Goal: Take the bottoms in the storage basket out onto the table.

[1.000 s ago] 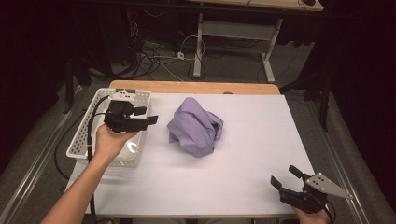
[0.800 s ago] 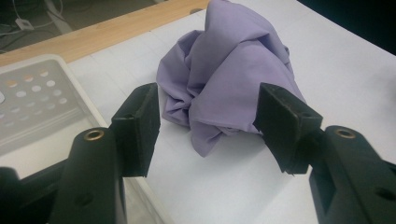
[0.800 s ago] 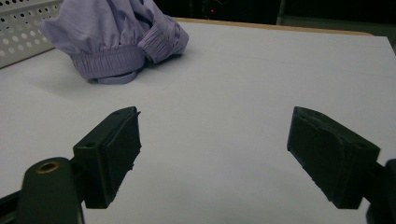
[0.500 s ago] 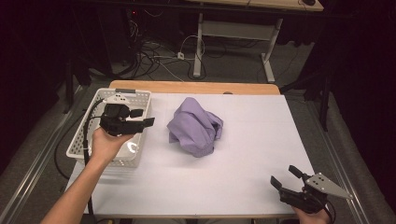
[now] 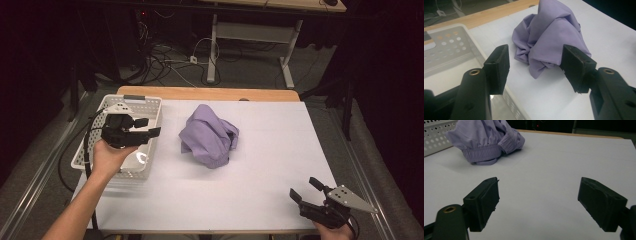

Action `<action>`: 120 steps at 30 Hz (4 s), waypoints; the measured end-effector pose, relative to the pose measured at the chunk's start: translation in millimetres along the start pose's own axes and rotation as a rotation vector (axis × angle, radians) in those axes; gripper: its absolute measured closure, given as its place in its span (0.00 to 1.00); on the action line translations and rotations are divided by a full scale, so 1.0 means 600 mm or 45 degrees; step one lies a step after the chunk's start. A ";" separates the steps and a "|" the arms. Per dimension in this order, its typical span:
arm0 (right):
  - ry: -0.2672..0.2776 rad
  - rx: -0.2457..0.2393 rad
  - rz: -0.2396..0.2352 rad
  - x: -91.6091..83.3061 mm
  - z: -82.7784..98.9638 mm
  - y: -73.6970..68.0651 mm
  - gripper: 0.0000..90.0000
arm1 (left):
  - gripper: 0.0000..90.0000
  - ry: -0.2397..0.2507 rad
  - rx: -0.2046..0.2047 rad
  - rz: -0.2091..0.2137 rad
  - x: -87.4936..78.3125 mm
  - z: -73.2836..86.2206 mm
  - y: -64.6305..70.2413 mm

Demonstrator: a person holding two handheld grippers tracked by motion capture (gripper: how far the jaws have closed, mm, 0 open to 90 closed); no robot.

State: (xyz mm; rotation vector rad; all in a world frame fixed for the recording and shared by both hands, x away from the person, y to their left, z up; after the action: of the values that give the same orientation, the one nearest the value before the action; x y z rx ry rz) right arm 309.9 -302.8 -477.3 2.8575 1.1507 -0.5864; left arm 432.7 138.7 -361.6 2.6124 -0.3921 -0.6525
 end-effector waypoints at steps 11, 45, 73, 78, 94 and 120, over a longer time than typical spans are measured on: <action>0.000 -0.002 0.001 0.000 0.000 0.000 0.20 | 0.44 0.011 -0.003 -0.009 -0.011 0.002 -0.011; 0.002 0.003 0.002 0.000 0.000 0.000 0.20 | 0.44 0.069 -0.044 -0.017 -0.046 0.016 -0.043; 0.004 0.004 0.004 0.000 0.000 0.000 0.20 | 0.44 0.123 -0.092 -0.042 -0.073 0.022 -0.074; 0.003 0.006 0.004 0.000 0.000 0.000 0.20 | 0.44 0.134 -0.107 -0.050 -0.079 0.024 -0.084; 0.005 0.008 0.002 -0.001 0.000 0.001 0.20 | 0.44 0.177 -0.114 -0.065 -0.096 0.033 -0.099; 0.005 0.005 0.004 -0.001 0.000 0.000 0.20 | 0.43 0.218 -0.111 -0.119 -0.114 0.047 -0.129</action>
State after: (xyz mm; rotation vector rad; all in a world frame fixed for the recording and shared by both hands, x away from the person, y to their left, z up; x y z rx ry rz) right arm 309.7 -303.1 -477.0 2.8646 1.1462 -0.5841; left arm 373.2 222.0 -393.5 2.5902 -0.1864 -0.4600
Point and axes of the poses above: each handheld gripper's, and its own axes: x roughly forward along the jaws, z roughly out of its underside, y roughly to its right, the point moved 7 cm from there along x, roughly forward along the jaws, and after that the axes turned 15 degrees about -z, right-handed, at the moved point
